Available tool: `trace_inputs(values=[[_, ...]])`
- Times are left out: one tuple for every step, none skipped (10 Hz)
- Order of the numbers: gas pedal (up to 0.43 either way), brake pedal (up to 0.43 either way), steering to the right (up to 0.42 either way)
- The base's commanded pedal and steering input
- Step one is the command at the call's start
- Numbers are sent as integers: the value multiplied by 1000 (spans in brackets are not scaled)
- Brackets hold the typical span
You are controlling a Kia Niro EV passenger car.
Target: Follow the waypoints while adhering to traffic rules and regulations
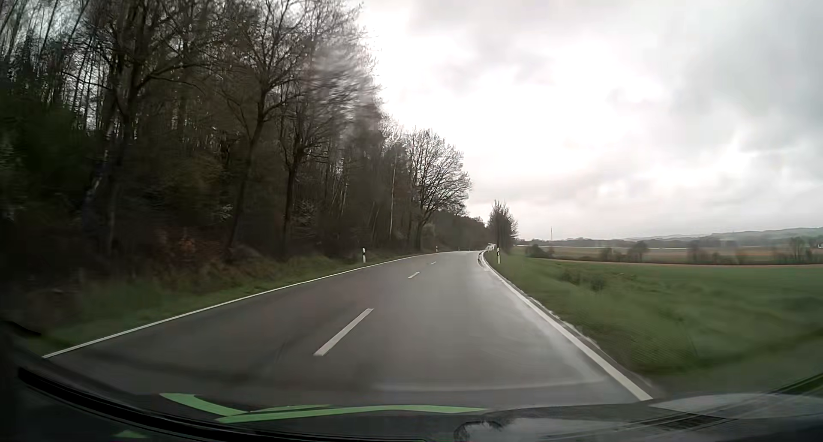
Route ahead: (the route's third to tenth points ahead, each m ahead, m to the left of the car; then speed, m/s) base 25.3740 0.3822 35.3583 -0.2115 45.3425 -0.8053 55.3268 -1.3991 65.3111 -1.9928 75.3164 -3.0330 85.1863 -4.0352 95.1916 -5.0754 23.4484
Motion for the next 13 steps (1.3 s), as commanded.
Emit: trace_inputs(values=[[87,0,6],[87,0,6],[87,0,6],[87,0,6],[87,0,6],[87,0,6],[87,0,6],[98,0,6],[110,0,6],[118,0,6],[130,0,7],[130,0,6],[150,0,6]])
